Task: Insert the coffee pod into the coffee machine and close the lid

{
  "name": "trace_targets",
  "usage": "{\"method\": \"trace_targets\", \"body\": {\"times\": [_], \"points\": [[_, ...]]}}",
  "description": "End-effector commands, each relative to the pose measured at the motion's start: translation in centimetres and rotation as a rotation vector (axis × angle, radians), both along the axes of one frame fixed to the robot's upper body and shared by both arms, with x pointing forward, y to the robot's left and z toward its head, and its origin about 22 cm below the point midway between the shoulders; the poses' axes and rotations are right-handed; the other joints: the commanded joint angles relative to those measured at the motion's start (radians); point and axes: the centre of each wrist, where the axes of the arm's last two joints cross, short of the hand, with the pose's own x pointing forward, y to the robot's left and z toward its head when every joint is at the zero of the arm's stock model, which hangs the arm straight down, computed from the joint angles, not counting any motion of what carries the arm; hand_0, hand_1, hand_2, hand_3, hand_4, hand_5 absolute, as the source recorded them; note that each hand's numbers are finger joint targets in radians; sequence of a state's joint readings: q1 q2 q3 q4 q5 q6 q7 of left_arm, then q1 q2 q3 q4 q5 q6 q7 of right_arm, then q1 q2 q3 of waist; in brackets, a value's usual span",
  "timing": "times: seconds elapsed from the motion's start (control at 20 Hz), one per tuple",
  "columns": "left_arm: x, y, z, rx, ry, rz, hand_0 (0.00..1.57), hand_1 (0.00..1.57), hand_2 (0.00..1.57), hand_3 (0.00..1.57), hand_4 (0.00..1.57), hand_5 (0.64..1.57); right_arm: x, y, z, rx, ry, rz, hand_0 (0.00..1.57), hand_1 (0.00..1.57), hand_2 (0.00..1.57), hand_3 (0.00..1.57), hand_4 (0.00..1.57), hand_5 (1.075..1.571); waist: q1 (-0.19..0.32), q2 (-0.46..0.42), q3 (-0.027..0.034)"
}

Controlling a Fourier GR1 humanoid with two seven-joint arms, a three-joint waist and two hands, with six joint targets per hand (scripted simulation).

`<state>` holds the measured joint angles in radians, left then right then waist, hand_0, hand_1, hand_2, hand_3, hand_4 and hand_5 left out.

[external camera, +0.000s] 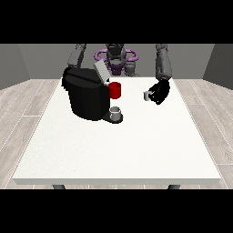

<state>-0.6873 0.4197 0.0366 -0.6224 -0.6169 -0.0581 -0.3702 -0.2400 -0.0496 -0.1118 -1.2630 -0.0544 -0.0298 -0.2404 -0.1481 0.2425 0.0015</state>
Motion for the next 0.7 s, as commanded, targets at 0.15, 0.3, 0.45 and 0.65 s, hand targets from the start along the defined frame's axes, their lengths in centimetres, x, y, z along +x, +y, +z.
{"method": "trace_targets", "body": {"times": [0.15, 0.3, 0.45, 0.65], "points": [[0.6, -1.3, 0.5, -0.030, 0.063, -0.030, 1.45, 1.45, 1.39, 1.30, 0.58, 1.571, -0.9, -1.3, -1.7, -0.029, 0.100, 0.008, 0.00, 0.00, 0.00, 0.00, 0.26, 1.571, 0.011, -0.114, -0.0015], [1.9, -4.6, 1.8, -0.052, 0.050, -0.062, 1.42, 1.42, 1.39, 1.29, 0.60, 1.571, -1.0, -1.1, -3.4, -0.034, 0.080, 0.011, 0.00, 0.00, 0.00, 0.00, 0.27, 1.571, 0.028, -0.103, -0.0012], [2.9, -3.0, 4.9, -0.095, 0.035, -0.044, 1.26, 1.26, 1.31, 1.26, 0.58, 1.571, -1.0, -1.0, -3.2, -0.019, 0.102, 0.009, 0.00, 0.00, 0.00, 0.00, 0.30, 1.571, 0.025, -0.142, -0.0012], [3.4, -6.0, 5.3, -0.088, 0.079, -0.090, 1.46, 1.46, 1.47, 1.42, 0.63, 1.571, -1.1, -1.4, -3.1, -0.033, 0.146, 0.009, 0.00, 0.00, 0.00, 0.00, 0.31, 1.571, 0.007, -0.178, -0.0014]]}}
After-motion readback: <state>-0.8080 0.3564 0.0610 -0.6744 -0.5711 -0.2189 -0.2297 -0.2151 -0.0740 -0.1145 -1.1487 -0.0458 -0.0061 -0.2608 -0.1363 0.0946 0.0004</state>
